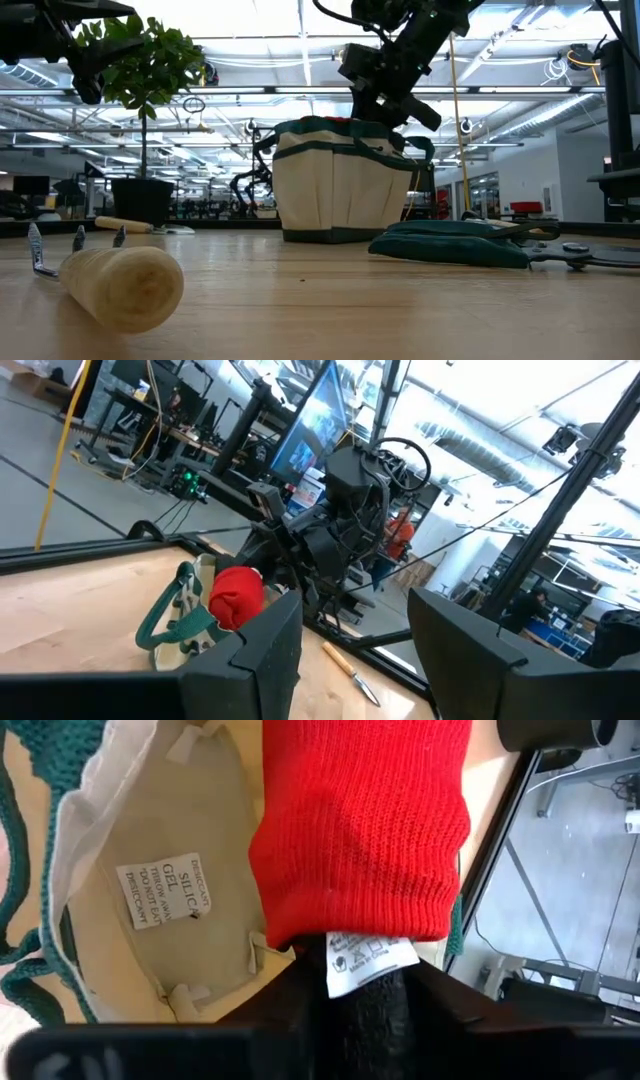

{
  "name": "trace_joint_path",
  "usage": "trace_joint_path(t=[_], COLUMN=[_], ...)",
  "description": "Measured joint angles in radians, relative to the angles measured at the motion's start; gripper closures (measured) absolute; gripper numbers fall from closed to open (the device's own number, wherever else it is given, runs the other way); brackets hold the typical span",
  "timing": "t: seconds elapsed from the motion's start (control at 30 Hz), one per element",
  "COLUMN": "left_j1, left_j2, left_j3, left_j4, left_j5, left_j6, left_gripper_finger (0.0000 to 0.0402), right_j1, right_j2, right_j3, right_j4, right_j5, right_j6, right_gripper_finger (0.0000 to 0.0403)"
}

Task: Pick & Place Garden tools in Gardening bag
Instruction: Put the red gloves into the light brown gardening bag

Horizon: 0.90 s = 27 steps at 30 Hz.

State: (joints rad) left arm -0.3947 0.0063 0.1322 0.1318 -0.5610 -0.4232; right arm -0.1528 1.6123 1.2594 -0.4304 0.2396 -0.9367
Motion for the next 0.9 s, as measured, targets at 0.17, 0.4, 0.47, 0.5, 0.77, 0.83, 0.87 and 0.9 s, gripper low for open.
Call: trace_joint_path(t=[0.17,0.4,0.47,0.5,0.77,0.83,0.87,0.9], left_j1=[0.0,0.0,0.0,0.0,0.0,0.0,0.0,0.0], left_j2=[0.0,0.0,0.0,0.0,0.0,0.0,0.0,0.0], left_j3=[0.0,0.0,0.0,0.0,0.0,0.0,0.0,0.0], left_j4=[0.0,0.0,0.0,0.0,0.0,0.0,0.0,0.0], left_j5=[0.0,0.0,0.0,0.0,0.0,0.0,0.0,0.0], left_j6=[0.0,0.0,0.0,0.0,-0.001,-0.001,-0.001,-0.001], left_gripper_finger=[0.0211,0.0211,0.021,0.0211,0.0211,0.021,0.0211,0.0211], right_j1=[0.01,0.035,0.042,0.044,0.079,0.088,0.092,0.094], right_j2=[0.0,0.0,0.0,0.0,0.0,0.0,0.0,0.0], right_j3=[0.0,0.0,0.0,0.0,0.0,0.0,0.0,0.0], right_j4=[0.001,0.003,0.002,0.002,-0.006,-0.007,-0.006,-0.006], right_j5=[0.003,0.086,0.106,0.111,0.197,0.222,0.237,0.247], right_j6=[-0.01,-0.051,-0.053,-0.053,-0.144,-0.157,-0.157,-0.158], right_gripper_finger=[0.0251,0.0229,0.0227,0.0227,0.0228,0.0227,0.0227,0.0227])
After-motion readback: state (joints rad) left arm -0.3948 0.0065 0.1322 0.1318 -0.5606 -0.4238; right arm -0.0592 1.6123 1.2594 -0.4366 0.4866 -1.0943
